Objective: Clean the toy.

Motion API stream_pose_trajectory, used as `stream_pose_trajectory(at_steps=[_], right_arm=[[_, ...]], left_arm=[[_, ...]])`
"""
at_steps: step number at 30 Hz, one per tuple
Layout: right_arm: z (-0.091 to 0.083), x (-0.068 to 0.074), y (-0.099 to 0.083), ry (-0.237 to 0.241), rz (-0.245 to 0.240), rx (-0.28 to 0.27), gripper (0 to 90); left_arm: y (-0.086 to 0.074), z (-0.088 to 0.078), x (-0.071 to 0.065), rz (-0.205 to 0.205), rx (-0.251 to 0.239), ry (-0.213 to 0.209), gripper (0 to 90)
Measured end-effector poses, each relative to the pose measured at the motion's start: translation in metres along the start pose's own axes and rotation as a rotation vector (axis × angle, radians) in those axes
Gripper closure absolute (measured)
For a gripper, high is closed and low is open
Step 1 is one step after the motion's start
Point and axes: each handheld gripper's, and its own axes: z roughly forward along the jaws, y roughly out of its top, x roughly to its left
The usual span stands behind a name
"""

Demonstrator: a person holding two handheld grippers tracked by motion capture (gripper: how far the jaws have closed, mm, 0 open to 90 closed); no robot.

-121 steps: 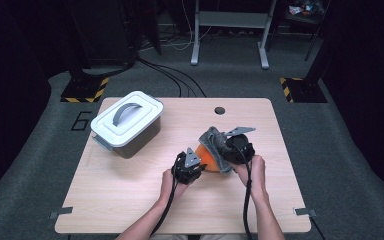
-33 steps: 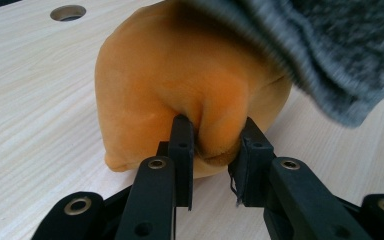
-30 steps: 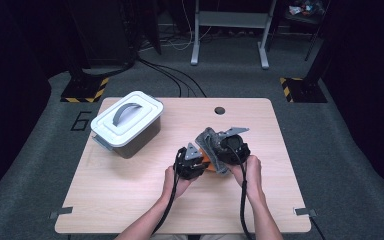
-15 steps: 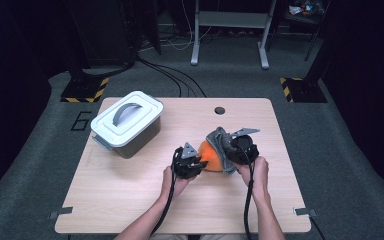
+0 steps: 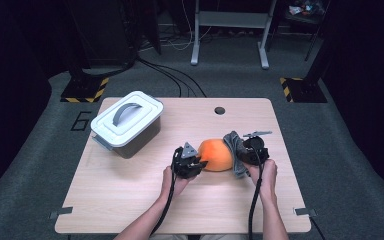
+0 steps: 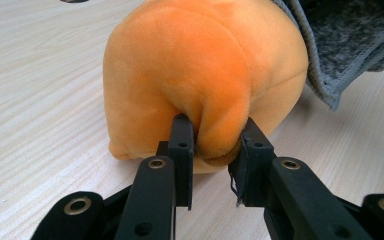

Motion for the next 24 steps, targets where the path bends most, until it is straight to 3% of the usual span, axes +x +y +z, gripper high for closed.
stream_pose_trajectory(at_steps=[12, 18, 24], right_arm=[[0.025, -0.011, -0.004, -0.023, 0.054, 0.076, 72.1], [0.043, -0.016, -0.010, -0.005, 0.075, 0.135, 72.0], [0.019, -0.017, -0.008, -0.014, 0.066, 0.062, 72.3]], left_arm=[[0.000, 0.000, -0.001, 0.004, 0.000, 0.003, 73.2], [0.000, 0.000, -0.001, 0.003, -0.001, 0.005, 73.2], [-0.001, -0.001, 0.001, -0.013, -0.004, 0.007, 73.2]])
